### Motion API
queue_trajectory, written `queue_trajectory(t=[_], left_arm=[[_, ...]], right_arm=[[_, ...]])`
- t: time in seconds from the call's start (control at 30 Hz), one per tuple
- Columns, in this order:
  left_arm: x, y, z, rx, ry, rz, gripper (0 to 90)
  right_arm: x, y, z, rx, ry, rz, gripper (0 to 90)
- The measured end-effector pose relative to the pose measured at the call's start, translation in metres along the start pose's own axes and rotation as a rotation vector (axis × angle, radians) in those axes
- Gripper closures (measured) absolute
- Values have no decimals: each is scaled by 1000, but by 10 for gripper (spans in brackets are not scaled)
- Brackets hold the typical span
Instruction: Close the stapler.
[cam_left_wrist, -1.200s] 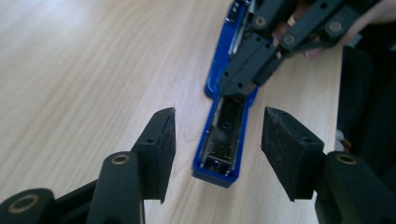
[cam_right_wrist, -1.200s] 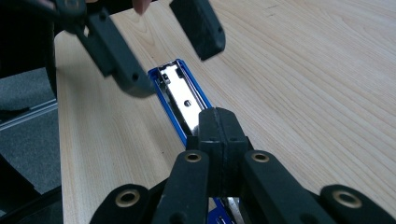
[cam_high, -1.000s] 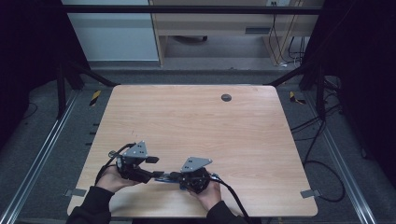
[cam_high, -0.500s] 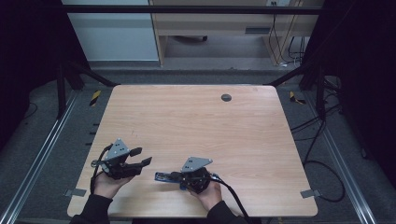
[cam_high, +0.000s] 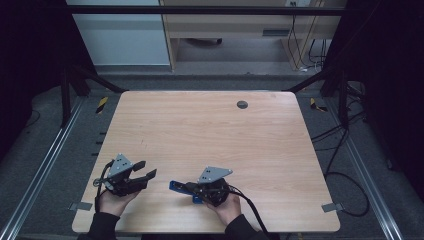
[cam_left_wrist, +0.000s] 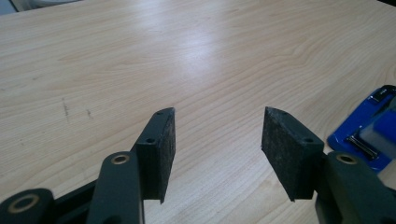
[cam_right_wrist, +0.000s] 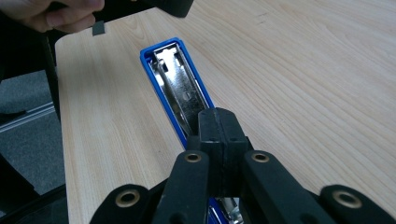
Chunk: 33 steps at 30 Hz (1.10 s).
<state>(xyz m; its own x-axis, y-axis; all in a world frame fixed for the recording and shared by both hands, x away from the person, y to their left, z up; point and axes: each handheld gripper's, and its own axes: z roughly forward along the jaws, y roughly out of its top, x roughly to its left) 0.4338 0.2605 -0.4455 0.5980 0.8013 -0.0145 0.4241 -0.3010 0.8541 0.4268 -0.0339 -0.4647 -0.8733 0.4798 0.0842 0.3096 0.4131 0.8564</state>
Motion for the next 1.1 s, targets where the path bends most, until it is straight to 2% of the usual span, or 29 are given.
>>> queue_trajectory(t=[0.23,0.47,1.0,1.1], left_arm=[[-4,-1,1,10,12,29,456],[-7,-2,3,13,15,42,458],[-11,-3,6,24,25,56,463],[-12,-3,6,24,25,57,463]], right_arm=[[-1,5,-10,-12,2,-8,900],[-3,5,-18,-19,-5,-6,900],[-17,-4,-42,-32,-52,33,900],[-18,-6,-45,-41,-39,48,900]])
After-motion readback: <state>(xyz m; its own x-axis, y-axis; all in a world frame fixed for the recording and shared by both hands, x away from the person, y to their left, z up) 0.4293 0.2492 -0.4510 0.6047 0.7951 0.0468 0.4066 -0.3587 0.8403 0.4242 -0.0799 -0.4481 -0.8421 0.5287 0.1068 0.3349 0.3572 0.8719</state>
